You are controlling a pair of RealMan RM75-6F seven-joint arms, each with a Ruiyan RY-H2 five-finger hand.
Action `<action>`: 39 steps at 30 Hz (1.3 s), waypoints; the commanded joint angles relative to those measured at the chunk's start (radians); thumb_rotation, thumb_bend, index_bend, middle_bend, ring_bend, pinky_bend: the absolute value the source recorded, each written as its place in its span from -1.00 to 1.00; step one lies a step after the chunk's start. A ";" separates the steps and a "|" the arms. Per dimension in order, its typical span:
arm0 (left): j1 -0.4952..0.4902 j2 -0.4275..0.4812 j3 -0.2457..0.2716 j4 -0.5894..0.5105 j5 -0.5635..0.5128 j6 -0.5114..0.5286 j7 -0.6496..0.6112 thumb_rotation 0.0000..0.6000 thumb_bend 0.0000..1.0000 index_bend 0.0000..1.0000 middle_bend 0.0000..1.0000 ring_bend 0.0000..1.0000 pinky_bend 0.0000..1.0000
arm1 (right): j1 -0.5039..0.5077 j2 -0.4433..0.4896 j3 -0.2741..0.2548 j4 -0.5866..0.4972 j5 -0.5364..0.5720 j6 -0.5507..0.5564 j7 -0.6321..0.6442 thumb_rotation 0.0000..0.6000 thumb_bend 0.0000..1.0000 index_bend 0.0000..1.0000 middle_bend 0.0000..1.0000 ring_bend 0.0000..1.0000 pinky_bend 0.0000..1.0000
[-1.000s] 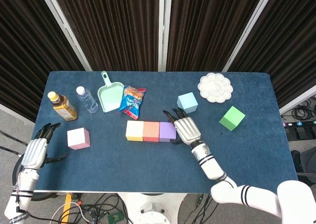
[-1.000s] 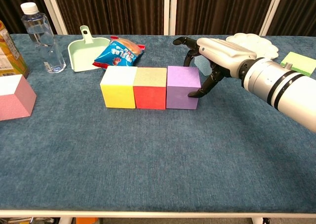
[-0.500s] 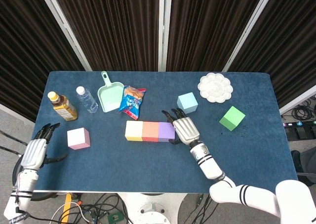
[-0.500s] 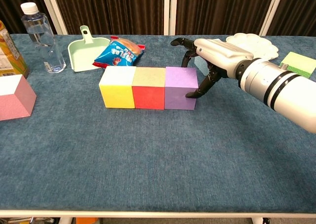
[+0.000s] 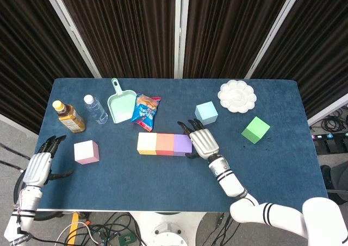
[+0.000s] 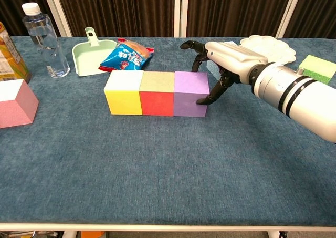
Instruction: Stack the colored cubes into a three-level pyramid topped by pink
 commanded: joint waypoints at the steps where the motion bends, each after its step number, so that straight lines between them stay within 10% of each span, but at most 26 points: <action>1: 0.000 0.001 -0.001 -0.001 0.000 0.000 0.001 1.00 -0.78 -0.81 -0.77 -0.93 -0.75 | 0.002 -0.003 0.000 0.005 0.000 -0.002 0.001 1.00 -0.65 -1.00 0.01 -0.87 -1.00; 20: -0.001 0.002 -0.001 -0.005 0.001 -0.001 0.005 1.00 -0.78 -0.81 -0.77 -0.93 -0.75 | 0.007 0.030 -0.010 -0.021 0.019 -0.042 -0.009 1.00 -1.00 -1.00 -0.95 -1.00 -1.00; 39: -0.016 -0.001 -0.003 -0.053 0.015 -0.003 0.063 1.00 -0.78 -0.81 -0.77 -0.93 -0.75 | -0.062 0.324 0.054 -0.354 -0.029 0.091 -0.005 1.00 -1.00 -1.00 -0.99 -1.00 -1.00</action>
